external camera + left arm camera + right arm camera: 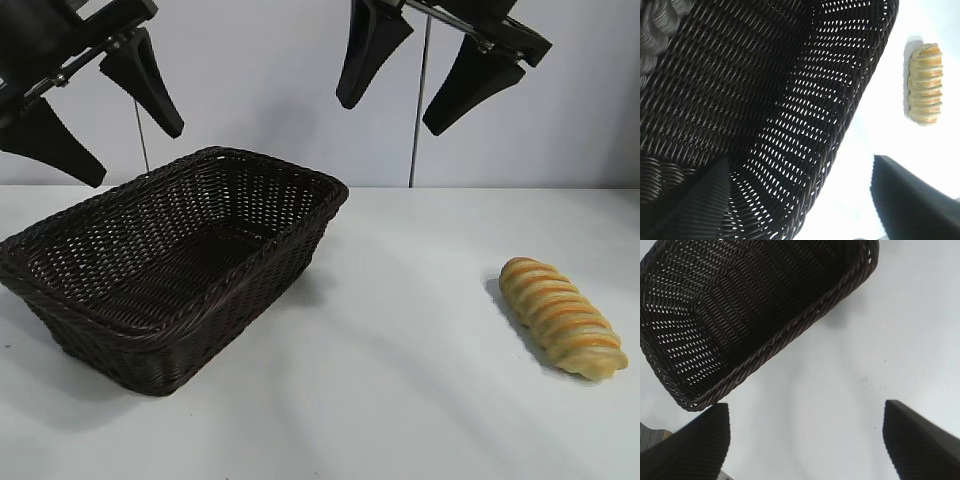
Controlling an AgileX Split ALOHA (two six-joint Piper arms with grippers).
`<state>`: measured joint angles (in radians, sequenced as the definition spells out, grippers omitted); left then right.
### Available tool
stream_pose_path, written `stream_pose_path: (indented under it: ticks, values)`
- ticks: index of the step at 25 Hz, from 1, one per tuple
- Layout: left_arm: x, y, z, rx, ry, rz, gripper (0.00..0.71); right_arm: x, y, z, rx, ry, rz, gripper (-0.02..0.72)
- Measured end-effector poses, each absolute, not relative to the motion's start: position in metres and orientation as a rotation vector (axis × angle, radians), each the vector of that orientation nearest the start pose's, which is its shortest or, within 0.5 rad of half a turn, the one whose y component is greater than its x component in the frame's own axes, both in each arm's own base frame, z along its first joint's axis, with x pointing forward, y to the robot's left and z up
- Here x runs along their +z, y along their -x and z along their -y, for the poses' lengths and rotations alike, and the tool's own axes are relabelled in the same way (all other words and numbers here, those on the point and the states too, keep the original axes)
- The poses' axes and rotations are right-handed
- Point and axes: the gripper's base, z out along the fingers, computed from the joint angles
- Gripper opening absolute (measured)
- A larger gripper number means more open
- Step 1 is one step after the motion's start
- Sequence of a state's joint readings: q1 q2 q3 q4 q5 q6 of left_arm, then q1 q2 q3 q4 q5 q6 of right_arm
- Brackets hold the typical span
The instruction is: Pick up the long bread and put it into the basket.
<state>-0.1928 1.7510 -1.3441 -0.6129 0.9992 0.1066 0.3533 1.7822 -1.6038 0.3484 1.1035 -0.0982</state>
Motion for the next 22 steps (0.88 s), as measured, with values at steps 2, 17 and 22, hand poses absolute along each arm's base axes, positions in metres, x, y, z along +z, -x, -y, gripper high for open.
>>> stream_pose_path:
  ticks: [2,17,22]
  values:
    - [0.2611,-0.3454,0.1123,-0.815,-0.037,-2.809,0.565,0.3102,-0.3493,-0.1584,0.539,0.485,-2.722,0.601]
    - [0.2615,-0.3483,0.1119,-0.803,-0.024,-2.781,0.565,0.3102,-0.3493,-0.1583,0.536,0.486,-2.723,0.601]
    - [0.2615,-0.3484,0.1119,-0.802,-0.023,-2.780,0.565,0.3102,-0.3494,-0.1582,0.535,0.486,-2.722,0.601]
